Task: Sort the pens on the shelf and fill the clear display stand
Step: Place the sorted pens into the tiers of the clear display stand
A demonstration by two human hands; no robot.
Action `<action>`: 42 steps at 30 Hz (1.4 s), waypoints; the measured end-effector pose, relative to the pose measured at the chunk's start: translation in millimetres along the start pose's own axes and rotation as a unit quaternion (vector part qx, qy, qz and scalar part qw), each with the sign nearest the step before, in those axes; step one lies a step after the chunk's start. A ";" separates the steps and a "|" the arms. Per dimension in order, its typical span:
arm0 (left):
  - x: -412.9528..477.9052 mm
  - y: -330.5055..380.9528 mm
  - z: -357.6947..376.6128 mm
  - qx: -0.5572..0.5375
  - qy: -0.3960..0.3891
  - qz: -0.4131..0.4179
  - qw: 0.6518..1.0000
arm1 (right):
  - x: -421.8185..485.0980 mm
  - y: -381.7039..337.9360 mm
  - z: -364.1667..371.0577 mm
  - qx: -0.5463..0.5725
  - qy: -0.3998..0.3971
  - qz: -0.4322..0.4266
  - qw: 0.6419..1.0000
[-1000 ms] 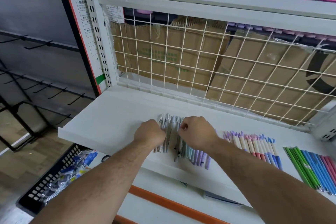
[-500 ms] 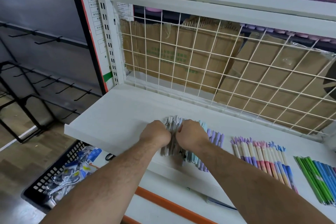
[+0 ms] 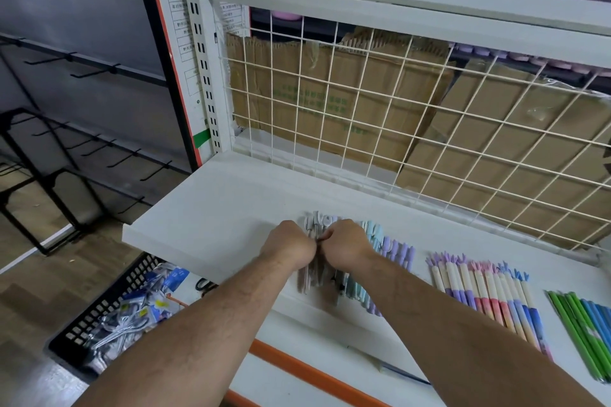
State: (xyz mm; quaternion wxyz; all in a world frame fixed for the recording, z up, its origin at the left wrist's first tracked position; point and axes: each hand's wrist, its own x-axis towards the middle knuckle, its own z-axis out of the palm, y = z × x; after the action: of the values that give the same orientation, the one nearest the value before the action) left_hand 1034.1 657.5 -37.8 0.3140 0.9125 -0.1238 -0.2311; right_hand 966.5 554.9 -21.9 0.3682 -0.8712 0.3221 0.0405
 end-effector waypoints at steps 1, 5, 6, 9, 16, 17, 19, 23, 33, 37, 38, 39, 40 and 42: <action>-0.1 1.0 -0.3 -0.009 -0.004 -0.003 1.000 | 0.2 -1.0 -0.5 0.006 -0.004 0.004 1.000; -0.3 3.1 -1.7 -0.040 -0.010 -0.010 0.999 | -0.7 -3.2 -2.1 0.011 -0.011 0.008 1.000; -0.6 3.4 -2.0 -0.045 -0.009 -0.010 0.999 | -1.1 -2.7 -2.1 0.022 -0.009 0.010 1.000; -2.4 3.4 -3.1 -0.061 -0.009 -0.015 0.998 | -3.8 -2.3 -2.2 0.055 -0.006 0.019 0.998; -11.9 9.6 -10.5 -0.202 -0.025 0.006 0.979 | -19.2 -8.6 -18.1 0.168 0.007 0.041 0.985; -15.6 12.6 -12.6 -0.219 -0.031 0.015 0.975 | -23.9 -9.7 -23.2 0.196 0.016 0.042 0.980; -23.2 20.3 -14.9 -0.241 -0.040 0.042 0.969 | -33.3 -10.8 -33.8 0.238 0.030 0.030 0.970; -39.0 38.3 -10.9 -0.274 -0.039 0.078 0.958 | -50.9 -4.8 -55.3 0.256 0.058 0.005 0.965; -86.9 99.0 26.0 -0.274 -0.124 0.179 0.937 | -109.2 48.2 -112.9 0.253 0.173 0.025 0.952; -113.3 128.3 50.7 -0.271 -0.157 0.211 0.926 | -138.1 77.2 -137.2 0.240 0.218 0.036 0.945; -120.6 135.8 57.4 -0.268 -0.164 0.219 0.924 | -146.0 85.1 -143.5 0.240 0.227 0.038 0.943; -128.0 143.5 64.7 -0.264 -0.170 0.228 0.922 | -153.9 93.3 -149.9 0.240 0.236 0.039 0.941; -135.6 151.4 72.2 -0.259 -0.173 0.237 0.920 | -162.3 102.1 -156.5 0.241 0.244 0.040 0.939; -151.8 167.1 87.8 -0.255 -0.177 0.251 0.917 | -178.8 120.8 -169.5 0.241 0.260 0.040 0.934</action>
State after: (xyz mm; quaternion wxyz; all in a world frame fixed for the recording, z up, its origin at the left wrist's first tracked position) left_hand 845.8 539.5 58.6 0.5566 0.6847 -0.3390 -0.3262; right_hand 725.7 473.8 81.7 0.4682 -0.7231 0.4413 -0.2513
